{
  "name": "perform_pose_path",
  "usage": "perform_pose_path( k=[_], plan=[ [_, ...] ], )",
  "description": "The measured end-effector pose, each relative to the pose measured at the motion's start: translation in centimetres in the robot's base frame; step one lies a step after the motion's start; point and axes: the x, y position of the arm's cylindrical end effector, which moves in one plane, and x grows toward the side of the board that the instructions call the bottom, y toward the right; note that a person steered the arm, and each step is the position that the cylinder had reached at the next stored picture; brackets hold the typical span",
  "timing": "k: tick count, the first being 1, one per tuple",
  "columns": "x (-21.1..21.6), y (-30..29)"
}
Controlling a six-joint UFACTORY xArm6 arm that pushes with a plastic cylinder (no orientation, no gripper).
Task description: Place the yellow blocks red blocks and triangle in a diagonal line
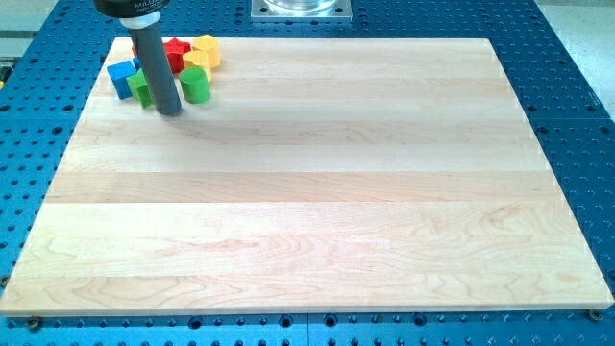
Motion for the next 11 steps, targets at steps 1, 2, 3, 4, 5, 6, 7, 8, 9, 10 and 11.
perform_pose_path(
  k=[1,2,3,4,5,6,7,8,9,10,11],
  plan=[
    [0.1,0.1],
    [1.5,-0.1],
    [7.9,-3.0],
    [6.0,-9.5],
    [0.6,-10.0],
    [-2.9,-9.9],
    [-4.9,-9.9],
    [-4.7,-5.6],
    [-4.4,-2.3],
    [-5.1,-5.7],
    [-7.2,-6.7]
  ],
)
